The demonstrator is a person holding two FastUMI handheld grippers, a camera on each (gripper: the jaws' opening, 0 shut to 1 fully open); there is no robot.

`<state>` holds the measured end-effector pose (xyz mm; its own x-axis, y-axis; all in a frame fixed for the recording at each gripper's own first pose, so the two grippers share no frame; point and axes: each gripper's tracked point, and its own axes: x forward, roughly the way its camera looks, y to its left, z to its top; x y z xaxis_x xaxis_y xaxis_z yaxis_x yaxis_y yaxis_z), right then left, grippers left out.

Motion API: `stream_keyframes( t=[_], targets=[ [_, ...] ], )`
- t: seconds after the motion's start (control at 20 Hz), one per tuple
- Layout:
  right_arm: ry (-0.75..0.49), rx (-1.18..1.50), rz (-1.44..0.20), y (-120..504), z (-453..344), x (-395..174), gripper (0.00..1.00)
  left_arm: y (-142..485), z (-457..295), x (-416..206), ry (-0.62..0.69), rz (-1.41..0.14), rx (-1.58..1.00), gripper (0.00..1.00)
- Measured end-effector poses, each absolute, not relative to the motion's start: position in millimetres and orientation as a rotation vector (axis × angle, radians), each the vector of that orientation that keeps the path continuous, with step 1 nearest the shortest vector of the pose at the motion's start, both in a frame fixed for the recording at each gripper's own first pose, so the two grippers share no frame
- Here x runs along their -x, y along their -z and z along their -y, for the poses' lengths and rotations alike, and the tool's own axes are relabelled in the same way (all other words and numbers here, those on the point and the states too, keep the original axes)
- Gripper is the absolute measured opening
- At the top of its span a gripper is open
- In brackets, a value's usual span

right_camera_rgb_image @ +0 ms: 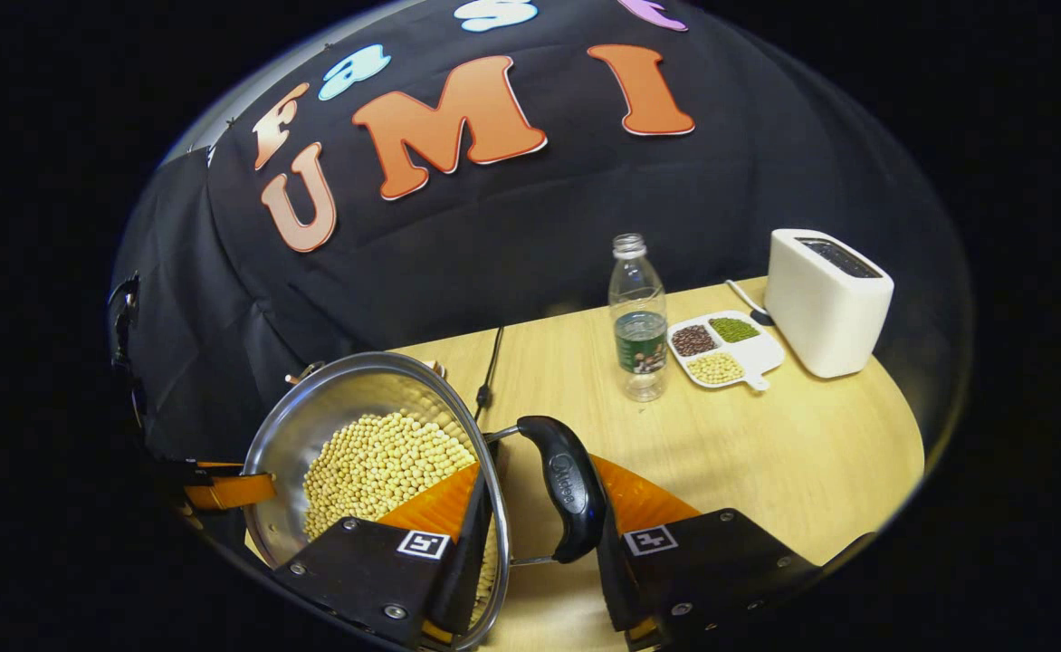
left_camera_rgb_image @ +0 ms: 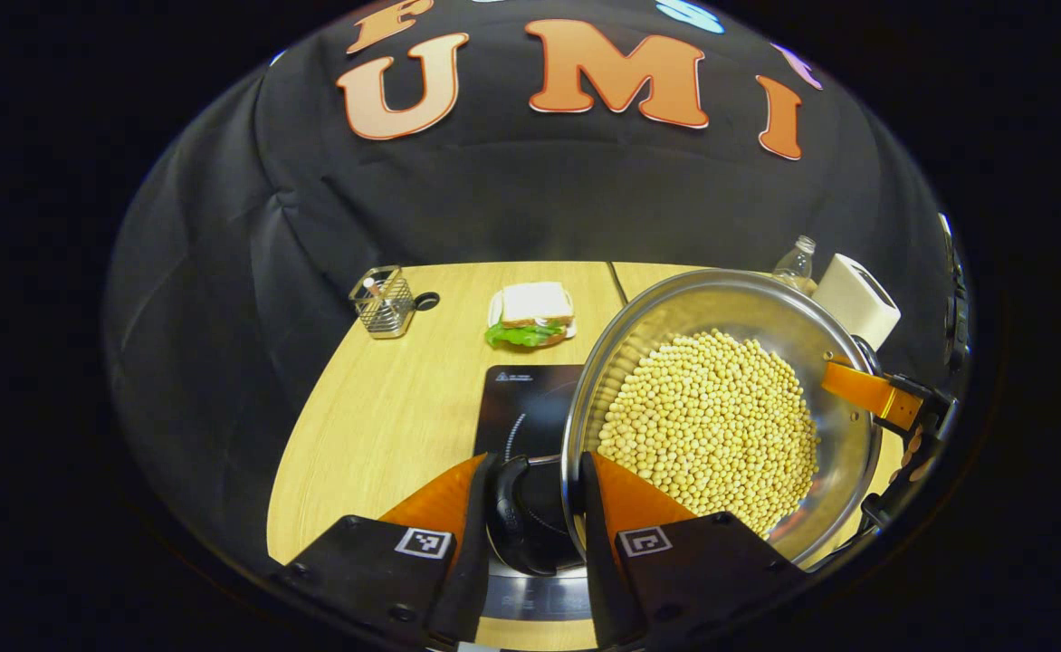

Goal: First push the handle of the pot to place it horizontally, then grasp the pot with both hands and set it on the induction cooktop.

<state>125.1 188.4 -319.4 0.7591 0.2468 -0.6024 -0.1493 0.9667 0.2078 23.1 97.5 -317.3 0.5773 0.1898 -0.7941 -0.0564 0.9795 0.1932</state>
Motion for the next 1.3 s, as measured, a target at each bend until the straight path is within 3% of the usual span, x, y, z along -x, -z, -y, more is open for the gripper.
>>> stream_keyframes(
  t=[0.1, 0.2, 0.25, 0.65, 0.8, 1.3],
  targets=[
    [-0.231, -0.146, -0.682, 326, -206, -125, 0.55, 315, -112, -22, -0.162, -0.954, -0.147, 0.53],
    [-0.241, -0.146, -0.692, 333, -219, -125, 0.56, 318, -127, -22, -0.176, -0.966, -0.146, 0.5],
    [-0.245, -0.147, -0.698, 337, -225, -125, 0.56, 318, -130, -21, -0.181, -0.971, -0.148, 0.56],
    [-0.266, -0.135, -0.741, 364, -253, -126, 0.56, 325, -133, -49, -0.21, -1.024, -0.133, 0.56],
    [-0.271, -0.128, -0.758, 373, -259, -126, 0.56, 318, -132, -59, -0.218, -1.042, -0.127, 0.51],
    [-0.283, -0.118, -0.782, 383, -265, -125, 0.56, 317, -143, -75, -0.224, -1.068, -0.11, 0.53]
  ],
)
